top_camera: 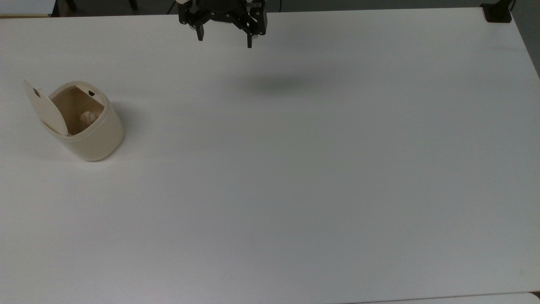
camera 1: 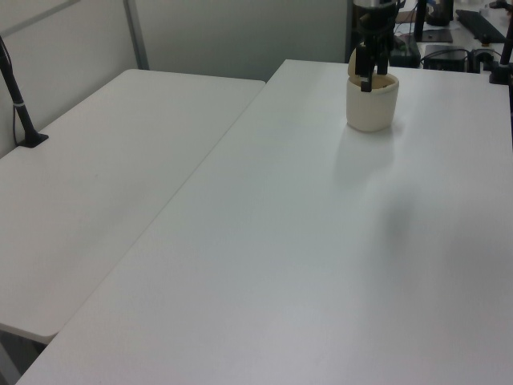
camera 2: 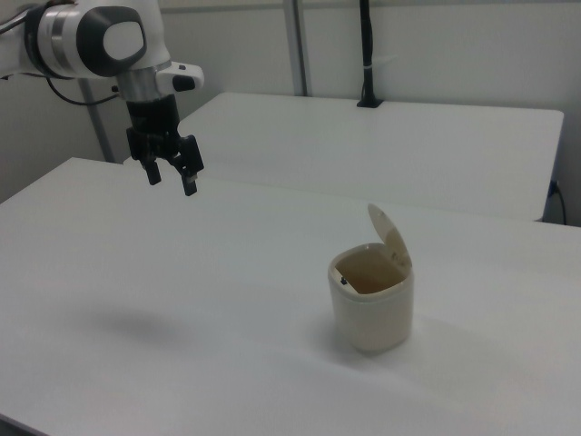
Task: Close the trash bin
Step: 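Move the gripper over to the open lid of the cream trash bin, then push the raised lid down with the gripper until it shuts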
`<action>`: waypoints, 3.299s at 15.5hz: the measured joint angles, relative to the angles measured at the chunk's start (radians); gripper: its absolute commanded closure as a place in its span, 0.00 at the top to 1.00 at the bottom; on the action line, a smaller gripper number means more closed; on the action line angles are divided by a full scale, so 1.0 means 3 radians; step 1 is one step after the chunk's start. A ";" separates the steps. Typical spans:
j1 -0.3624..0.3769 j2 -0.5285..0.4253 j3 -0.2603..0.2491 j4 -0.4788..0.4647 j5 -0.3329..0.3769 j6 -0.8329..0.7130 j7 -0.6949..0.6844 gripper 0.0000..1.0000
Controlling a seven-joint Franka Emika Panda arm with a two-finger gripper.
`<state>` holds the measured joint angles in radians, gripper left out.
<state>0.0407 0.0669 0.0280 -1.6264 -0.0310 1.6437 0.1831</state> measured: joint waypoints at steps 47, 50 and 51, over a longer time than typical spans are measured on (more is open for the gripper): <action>-0.0713 0.0785 -0.0959 0.0238 -0.0167 0.1818 0.0421 0.10; -0.0693 0.0785 -0.0955 0.0217 -0.0122 0.1546 0.0316 0.10; -0.0686 0.0786 -0.0942 0.0185 -0.0108 0.1497 0.0284 0.10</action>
<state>-0.1651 0.3028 -0.2546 -1.5708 -0.0634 2.0929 0.2682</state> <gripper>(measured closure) 0.903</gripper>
